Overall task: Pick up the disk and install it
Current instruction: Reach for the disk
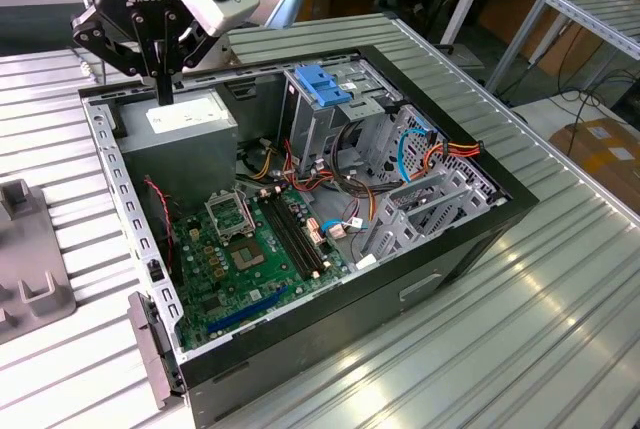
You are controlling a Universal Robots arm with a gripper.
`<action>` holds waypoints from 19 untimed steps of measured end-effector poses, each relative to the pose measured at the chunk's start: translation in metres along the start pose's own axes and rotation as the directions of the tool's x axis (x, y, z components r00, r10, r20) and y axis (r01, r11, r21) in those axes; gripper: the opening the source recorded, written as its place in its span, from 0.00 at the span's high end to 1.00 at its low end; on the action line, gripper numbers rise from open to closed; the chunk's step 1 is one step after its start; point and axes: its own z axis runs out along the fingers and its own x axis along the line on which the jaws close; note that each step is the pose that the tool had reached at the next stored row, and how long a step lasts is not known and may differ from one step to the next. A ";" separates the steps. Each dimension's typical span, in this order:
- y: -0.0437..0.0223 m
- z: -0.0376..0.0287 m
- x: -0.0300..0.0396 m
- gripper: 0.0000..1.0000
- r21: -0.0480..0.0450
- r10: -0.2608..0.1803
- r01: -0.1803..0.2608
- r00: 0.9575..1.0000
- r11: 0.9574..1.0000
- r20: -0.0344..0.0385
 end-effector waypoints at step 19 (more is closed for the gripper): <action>-0.0005 -0.0002 0.0067 0.90 0.000 0.000 0.000 1.000 1.000 0.000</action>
